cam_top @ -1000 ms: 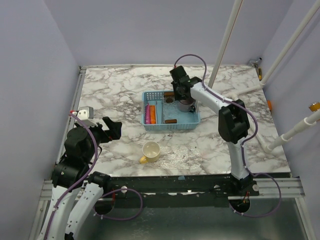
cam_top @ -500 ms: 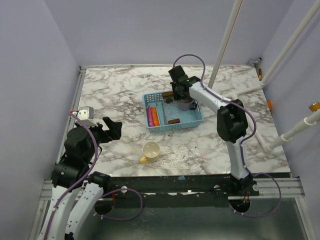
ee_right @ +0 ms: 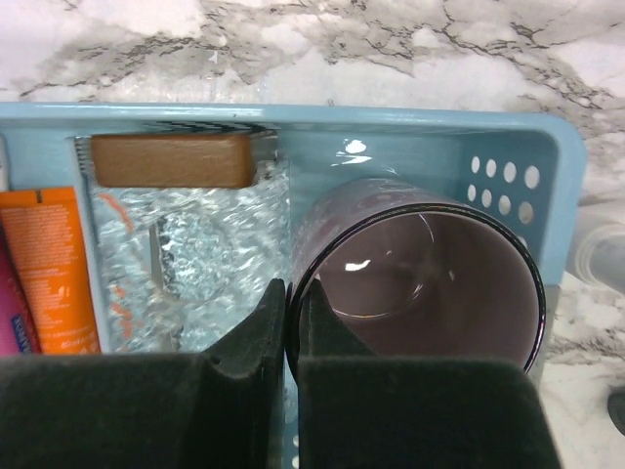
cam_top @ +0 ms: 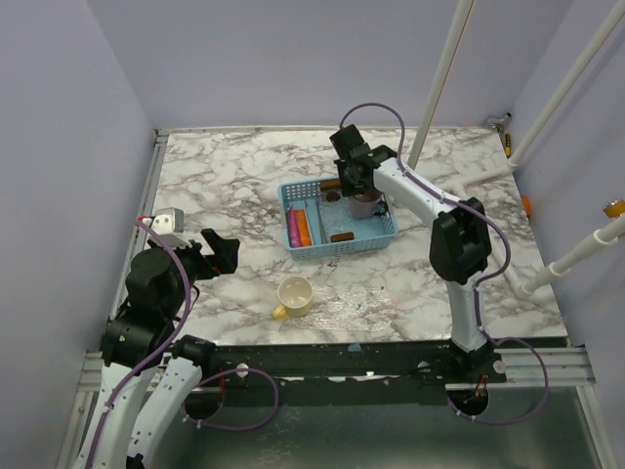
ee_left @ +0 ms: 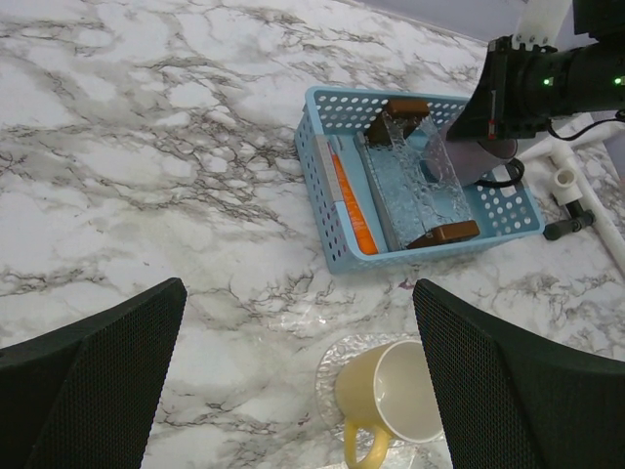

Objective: Prepare toiletry sets of a toothbrush and toothpaste on the tray

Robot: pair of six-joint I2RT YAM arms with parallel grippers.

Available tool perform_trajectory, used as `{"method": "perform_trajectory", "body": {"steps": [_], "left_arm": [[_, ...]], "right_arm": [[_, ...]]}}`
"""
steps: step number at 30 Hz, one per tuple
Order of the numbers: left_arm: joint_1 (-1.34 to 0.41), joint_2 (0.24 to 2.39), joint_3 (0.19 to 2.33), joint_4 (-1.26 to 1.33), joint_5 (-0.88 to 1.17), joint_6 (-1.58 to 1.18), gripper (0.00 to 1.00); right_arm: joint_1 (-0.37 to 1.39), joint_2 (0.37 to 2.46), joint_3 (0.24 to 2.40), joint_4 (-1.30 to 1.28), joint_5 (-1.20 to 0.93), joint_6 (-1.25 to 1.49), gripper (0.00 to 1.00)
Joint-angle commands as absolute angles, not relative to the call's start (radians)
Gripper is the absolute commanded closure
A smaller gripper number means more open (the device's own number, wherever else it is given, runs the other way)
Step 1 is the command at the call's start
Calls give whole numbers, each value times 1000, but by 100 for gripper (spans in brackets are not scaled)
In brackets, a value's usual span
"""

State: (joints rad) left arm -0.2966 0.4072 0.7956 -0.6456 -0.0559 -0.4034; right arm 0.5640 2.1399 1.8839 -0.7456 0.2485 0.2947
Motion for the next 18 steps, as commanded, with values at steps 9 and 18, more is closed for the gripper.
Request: {"method": "perform_trajectory", "body": {"steps": [9, 18], "left_arm": [[-299, 403, 787, -647, -29, -393, 1], [-299, 406, 787, -647, -20, -393, 1]], "right_arm": [[634, 1878, 1858, -791, 346, 285, 100], [753, 1654, 1683, -818, 419, 308, 99]]}}
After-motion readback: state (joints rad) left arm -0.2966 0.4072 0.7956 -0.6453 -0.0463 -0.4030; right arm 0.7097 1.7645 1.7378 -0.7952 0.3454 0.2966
